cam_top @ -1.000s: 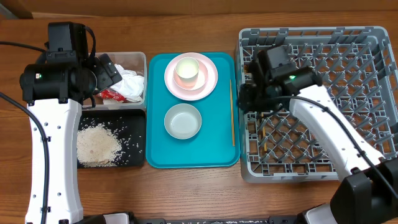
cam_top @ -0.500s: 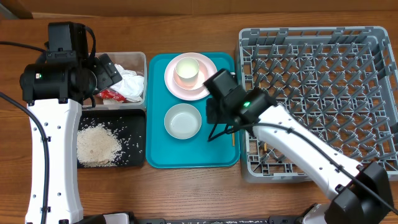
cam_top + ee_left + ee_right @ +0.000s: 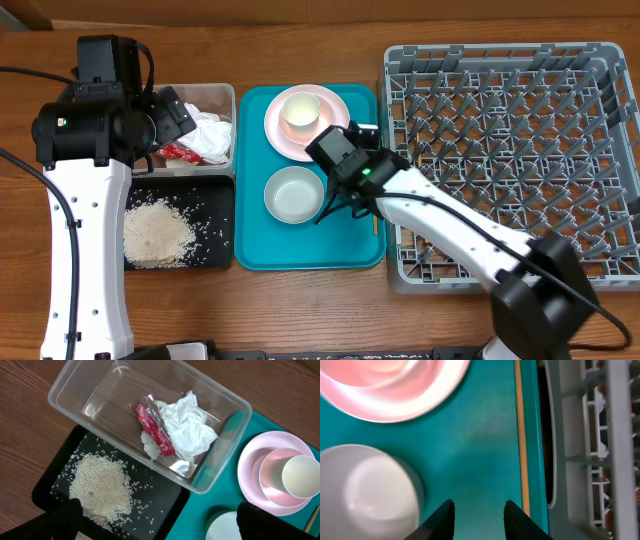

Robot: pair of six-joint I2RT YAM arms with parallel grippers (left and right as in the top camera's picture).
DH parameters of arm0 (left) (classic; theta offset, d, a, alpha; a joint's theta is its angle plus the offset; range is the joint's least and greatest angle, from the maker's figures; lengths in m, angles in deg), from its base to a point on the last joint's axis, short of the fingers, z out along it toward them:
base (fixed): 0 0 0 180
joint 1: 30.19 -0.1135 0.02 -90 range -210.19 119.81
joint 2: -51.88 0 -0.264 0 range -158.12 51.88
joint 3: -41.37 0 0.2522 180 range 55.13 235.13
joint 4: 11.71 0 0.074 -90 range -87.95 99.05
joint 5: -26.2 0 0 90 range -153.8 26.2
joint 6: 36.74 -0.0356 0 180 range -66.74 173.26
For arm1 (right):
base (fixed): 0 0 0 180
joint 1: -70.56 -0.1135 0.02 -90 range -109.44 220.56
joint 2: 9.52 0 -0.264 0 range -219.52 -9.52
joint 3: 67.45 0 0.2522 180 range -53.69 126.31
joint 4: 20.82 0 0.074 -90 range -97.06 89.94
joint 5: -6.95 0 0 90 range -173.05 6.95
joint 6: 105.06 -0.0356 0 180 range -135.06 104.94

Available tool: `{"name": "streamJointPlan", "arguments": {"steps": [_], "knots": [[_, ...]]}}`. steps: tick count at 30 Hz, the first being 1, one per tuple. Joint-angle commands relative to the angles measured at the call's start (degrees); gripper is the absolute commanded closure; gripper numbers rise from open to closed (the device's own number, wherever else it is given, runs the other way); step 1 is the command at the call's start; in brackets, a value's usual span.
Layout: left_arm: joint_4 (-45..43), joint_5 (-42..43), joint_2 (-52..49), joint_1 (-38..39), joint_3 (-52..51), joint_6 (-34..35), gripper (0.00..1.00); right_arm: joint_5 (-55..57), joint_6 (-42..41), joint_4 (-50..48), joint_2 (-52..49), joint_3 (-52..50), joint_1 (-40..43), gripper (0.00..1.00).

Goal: Sort waste into correct bins and load items into the dishwasher
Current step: 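Return the right gripper to the tray edge and grasp the second chopstick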

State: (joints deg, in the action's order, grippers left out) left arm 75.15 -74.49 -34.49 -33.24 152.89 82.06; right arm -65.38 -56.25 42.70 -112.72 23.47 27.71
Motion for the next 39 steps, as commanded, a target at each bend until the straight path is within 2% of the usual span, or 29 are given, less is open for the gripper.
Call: {"name": "streamJointPlan", "arguments": {"steps": [1, 7, 8, 9, 11, 14, 15, 21, 22, 24, 26, 34, 39], "knots": [[0.0, 0.0, -0.2, -0.2, 0.3, 0.2, 0.00, 2.1, -1.1, -0.2, -2.1, -0.5, -0.2, 0.65], [0.0, 0.0, -0.2, -0.2, 0.3, 0.2, 0.00, 3.3, -1.1, 0.0, -3.2, -0.7, -0.1, 0.65], [0.0, 0.0, -0.2, -0.2, 0.3, 0.2, 0.00, 3.3, -1.1, -0.1, -3.2, -0.7, -0.1, 0.61], [0.0, 0.0, -0.2, -0.2, 0.3, 0.2, 0.00, 3.3, -1.1, -0.2, -3.2, -0.7, -0.1, 0.55], [0.0, 0.0, -0.2, -0.2, 0.3, 0.2, 0.00, 3.1, -1.0, -0.4, -3.2, -0.7, -0.1, 0.26], [0.0, 0.0, -0.2, -0.2, 0.3, 0.2, 0.00, 3.0, -1.0, -0.2, -3.2, -0.7, -0.1, 0.15], [0.0, 0.0, -0.2, -0.2, 0.3, 0.2, 0.00, 2.8, -1.0, -0.2, -3.2, -0.7, -0.1, 0.00], [0.0, 0.0, -0.2, -0.2, 0.3, 0.2, 0.00, 2.3, -0.8, 0.0, -3.2, -0.7, -0.1, 0.00], [0.0, 0.0, -0.2, -0.2, 0.3, 0.2, 0.00, 2.3, -0.8, 0.1, -3.2, -0.7, -0.1, 0.05], [0.0, 0.0, -0.2, -0.2, 0.3, 0.2, 0.00, 2.3, -0.9, 0.0, -3.2, -0.7, -0.1, 0.24], [0.0, 0.0, -0.2, -0.2, 0.3, 0.2, 0.00, 2.5, -0.9, 0.0, -3.2, -0.7, -0.1, 0.36], [0.0, 0.0, -0.2, -0.2, 0.3, 0.2, 0.00, 3.1, -0.9, -0.2, -3.3, -1.2, -0.1, 0.43], [0.0, 0.0, -0.2, -0.2, 0.3, 0.2, 0.00, 4.2, -0.8, -2.2, -3.3, -3.4, -0.1, 0.43]]}}
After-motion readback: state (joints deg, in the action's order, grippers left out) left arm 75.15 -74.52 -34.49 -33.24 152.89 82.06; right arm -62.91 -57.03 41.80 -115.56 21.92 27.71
